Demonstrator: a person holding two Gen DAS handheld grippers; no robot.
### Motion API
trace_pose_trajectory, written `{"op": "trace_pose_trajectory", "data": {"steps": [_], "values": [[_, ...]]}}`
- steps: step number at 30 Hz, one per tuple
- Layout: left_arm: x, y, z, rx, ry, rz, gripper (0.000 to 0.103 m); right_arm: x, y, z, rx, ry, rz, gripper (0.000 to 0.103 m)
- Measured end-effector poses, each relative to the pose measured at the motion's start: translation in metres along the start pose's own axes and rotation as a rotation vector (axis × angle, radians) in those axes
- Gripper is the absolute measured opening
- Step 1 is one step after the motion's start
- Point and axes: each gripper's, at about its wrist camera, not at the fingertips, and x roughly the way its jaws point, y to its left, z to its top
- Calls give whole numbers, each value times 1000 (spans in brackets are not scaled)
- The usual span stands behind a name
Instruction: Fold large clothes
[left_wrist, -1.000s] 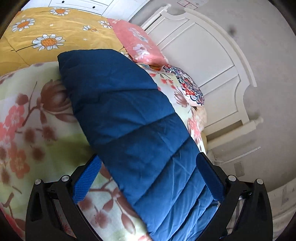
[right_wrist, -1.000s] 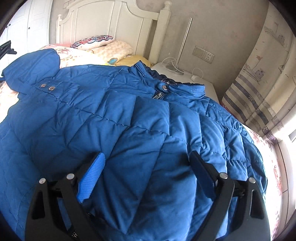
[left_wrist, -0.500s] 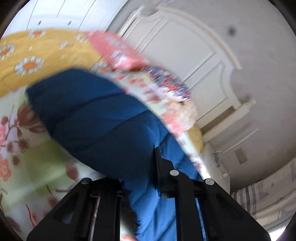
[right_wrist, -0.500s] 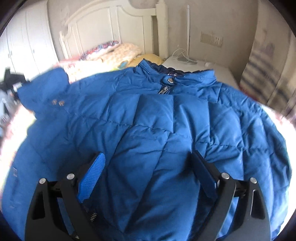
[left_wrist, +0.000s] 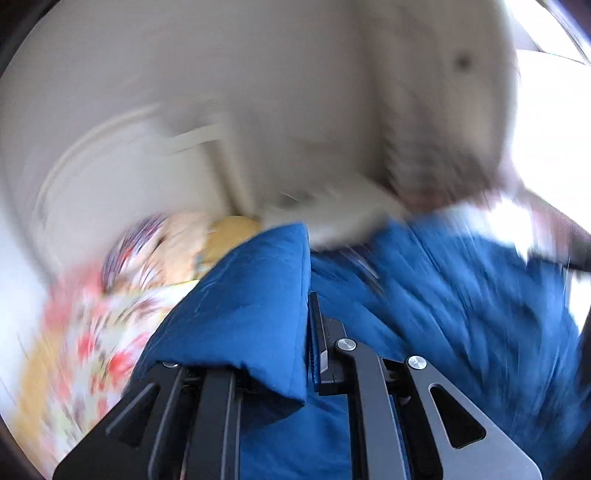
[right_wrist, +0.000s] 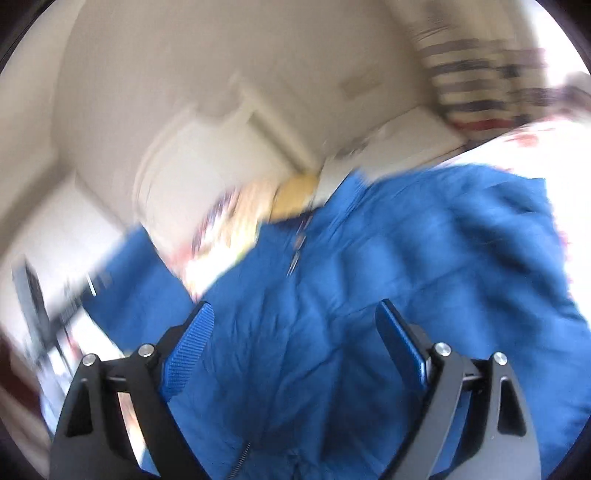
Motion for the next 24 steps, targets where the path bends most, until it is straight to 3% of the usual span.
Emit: {"op": "trace_pose_trajectory", "data": {"steps": [3, 4, 5, 6, 10, 12, 13, 16, 17, 20, 21, 24], "values": [[39, -87, -33, 214, 169, -40, 13, -49, -11, 2, 33, -84, -43, 89], [48, -101, -45, 262, 181, -3, 14, -57, -13, -1, 26, -83, -67, 89], [49, -114, -56, 331, 131, 79, 14, -65, -15, -6, 10, -75, -99, 89], [47, -119, -61, 363, 111, 109, 14, -70, -16, -10, -5, -66, -127, 89], [27, -107, -62, 378, 127, 113, 18, -86, -19, -37, -82, -14, -260, 89], [-14, -102, -69, 399, 31, 124, 19, -89, -22, -43, -97, -3, -295, 89], [-33, -97, -74, 391, -6, 107, 31, -89, -19, -44, -110, 2, -300, 89], [-81, -59, -99, 216, -59, -28, 76, -85, 3, -48, -188, -4, -284, 88], [-89, -32, -110, 90, -57, -67, 87, -81, 17, -47, -242, -2, -269, 88], [-87, 44, -133, -305, -22, -169, 86, -54, 75, -53, -473, 46, -206, 88], [-82, 73, -141, -455, -6, -174, 86, -42, 94, -58, -544, 65, -197, 88], [-68, 130, -165, -767, 49, -174, 85, 10, 161, -88, -813, 149, -182, 88]]}}
